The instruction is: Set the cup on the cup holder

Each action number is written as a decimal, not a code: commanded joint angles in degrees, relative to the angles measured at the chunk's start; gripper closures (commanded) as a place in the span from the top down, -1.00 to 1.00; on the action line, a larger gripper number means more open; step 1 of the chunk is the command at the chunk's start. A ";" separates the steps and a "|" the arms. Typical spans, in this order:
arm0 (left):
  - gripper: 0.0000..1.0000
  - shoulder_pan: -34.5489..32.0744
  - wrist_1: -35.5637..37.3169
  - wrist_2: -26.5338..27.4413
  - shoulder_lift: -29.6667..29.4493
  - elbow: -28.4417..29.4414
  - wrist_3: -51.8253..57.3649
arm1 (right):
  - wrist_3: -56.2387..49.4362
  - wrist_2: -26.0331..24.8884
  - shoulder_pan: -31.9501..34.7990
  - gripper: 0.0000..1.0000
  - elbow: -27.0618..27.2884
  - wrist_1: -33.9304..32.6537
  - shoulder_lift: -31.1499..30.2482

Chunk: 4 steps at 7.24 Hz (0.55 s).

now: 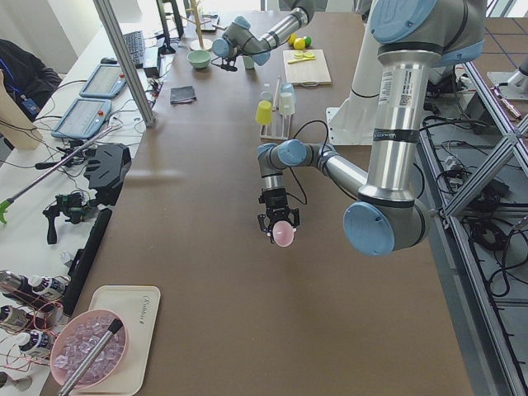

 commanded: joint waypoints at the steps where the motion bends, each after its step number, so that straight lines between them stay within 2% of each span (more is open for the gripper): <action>1: 0.23 -5.13 0.00 0.17 -1.40 -3.37 6.03 | -1.47 -0.13 -1.78 1.00 -2.17 0.05 -0.28; 2: 0.14 -6.80 -0.17 0.35 -1.49 -4.69 5.97 | -1.56 -0.21 -1.78 1.00 -2.35 0.05 -0.36; 4: 0.10 -10.31 -3.59 0.18 -2.28 -4.18 6.06 | -1.82 -0.30 -1.87 1.00 -4.01 0.05 -0.36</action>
